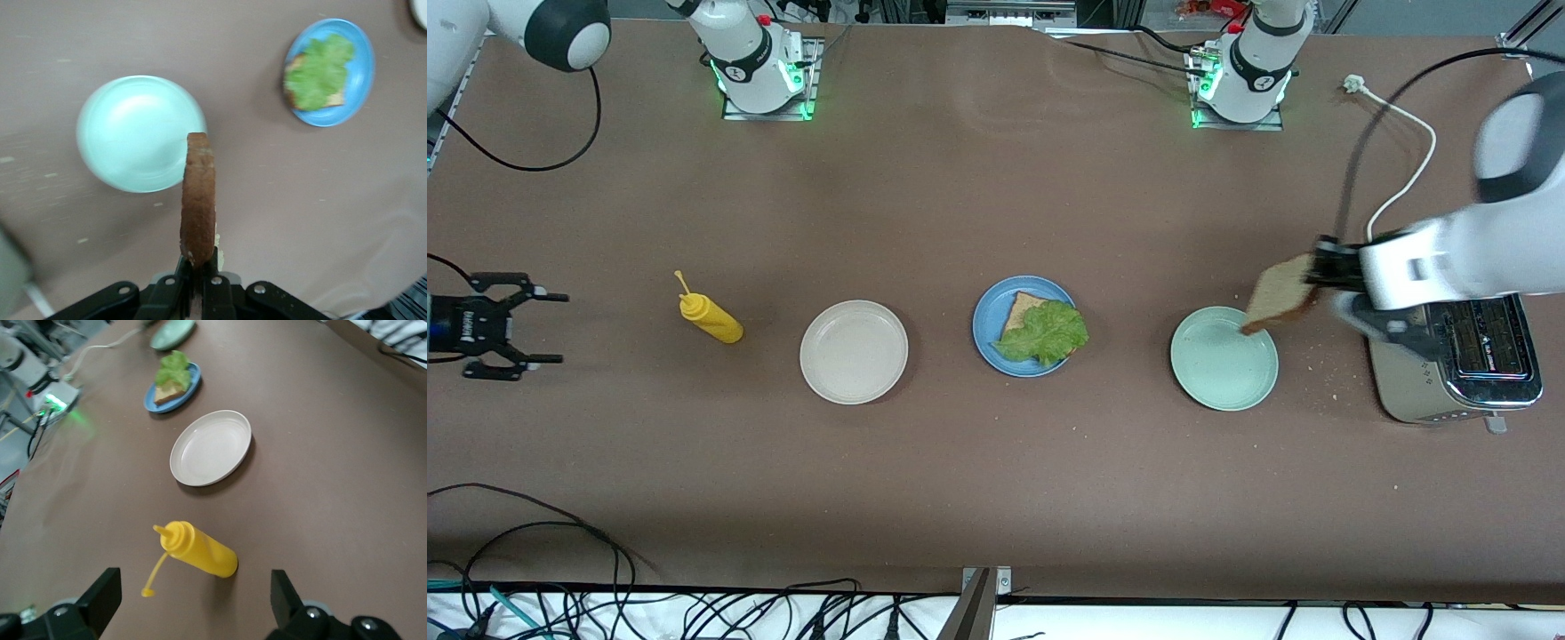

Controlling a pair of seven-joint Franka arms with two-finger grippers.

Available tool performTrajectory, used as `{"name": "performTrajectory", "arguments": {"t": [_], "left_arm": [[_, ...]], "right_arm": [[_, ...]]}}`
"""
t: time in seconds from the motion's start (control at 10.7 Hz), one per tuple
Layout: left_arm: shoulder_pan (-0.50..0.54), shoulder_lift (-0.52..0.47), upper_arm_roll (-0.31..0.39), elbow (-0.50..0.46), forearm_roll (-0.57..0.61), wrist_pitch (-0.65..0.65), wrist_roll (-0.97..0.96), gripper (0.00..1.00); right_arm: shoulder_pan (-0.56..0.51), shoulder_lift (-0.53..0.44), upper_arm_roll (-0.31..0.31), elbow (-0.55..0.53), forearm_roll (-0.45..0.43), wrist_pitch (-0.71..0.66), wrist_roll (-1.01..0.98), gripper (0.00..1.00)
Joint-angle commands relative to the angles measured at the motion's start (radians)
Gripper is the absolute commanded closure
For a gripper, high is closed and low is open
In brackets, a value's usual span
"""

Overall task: Make sandwich in blue plate with both arms
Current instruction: 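Place the second bread slice with the left gripper onto the lettuce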

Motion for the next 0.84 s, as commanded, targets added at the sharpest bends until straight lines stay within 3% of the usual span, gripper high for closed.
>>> {"name": "performTrajectory", "arguments": {"t": [0.0,0.09,0.37,0.56,0.75], "left_arm": [[-0.143,0.143,0.002,0.019,-0.248,-0.005,-0.109,1.0],[-0.185,0.209,0.002,0.027,-0.324,0.042,-0.122,1.0],[-0.26,0.351,0.002,0.027,-0.523,0.188,-0.11,1.0],[-0.284,0.415,0.003,0.024,-0.646,0.279,-0.061,1.0],[-0.292,0.528,0.005,0.026,-0.656,0.401,0.11,1.0]], "right_arm": [[0.004,-0.08,0.104,0.15,-0.207,-0.006,0.461,0.01],[0.002,-0.135,0.202,0.153,-0.323,0.0,0.639,0.01],[-0.012,-0.289,0.566,0.141,-0.778,0.043,1.167,0.01],[-0.021,-0.35,0.71,0.084,-0.94,0.05,1.44,0.01],[-0.033,-0.445,0.858,-0.065,-1.107,0.142,1.622,0.02]]}}
